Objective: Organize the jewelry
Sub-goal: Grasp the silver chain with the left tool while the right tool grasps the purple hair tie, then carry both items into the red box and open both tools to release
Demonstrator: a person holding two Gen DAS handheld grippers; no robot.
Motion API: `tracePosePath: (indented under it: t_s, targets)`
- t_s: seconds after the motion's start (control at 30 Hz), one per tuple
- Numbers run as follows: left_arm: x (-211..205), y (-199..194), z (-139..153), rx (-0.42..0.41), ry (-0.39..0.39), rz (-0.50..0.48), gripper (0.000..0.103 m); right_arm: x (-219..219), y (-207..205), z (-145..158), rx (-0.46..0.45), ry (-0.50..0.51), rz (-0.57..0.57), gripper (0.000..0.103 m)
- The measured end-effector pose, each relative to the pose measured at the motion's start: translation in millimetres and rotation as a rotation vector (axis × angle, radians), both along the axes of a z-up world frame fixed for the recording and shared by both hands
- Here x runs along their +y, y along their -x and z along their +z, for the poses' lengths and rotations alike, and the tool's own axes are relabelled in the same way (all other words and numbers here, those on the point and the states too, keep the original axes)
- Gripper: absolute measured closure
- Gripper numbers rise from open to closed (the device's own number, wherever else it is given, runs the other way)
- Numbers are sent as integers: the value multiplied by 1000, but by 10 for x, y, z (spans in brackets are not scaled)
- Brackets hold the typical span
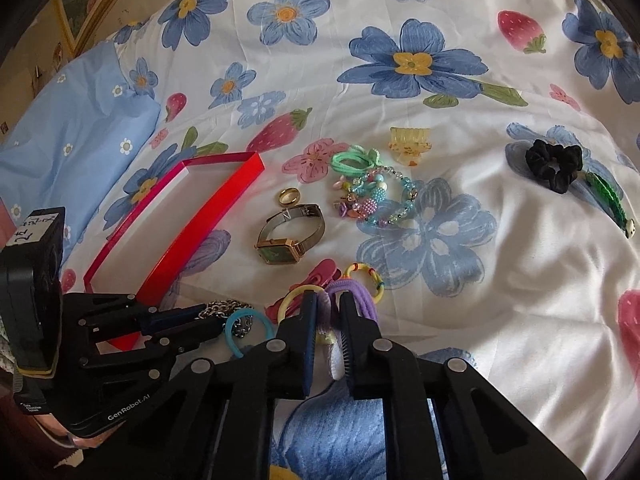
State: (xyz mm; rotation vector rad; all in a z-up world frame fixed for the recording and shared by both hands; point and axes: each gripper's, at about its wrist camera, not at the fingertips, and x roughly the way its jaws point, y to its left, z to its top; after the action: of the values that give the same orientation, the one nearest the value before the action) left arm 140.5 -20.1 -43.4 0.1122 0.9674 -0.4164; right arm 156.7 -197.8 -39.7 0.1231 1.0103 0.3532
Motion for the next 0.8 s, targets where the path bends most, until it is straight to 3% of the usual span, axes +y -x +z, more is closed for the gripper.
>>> tracePosePath:
  t_s: [0.4, 0.8]
  targets:
    - [388, 288, 482, -69, 113, 65, 94, 96, 99, 208, -25, -66, -12, 95]
    - [967, 479, 807, -147, 132, 182, 94, 655, -13, 391, -50, -114, 94, 95]
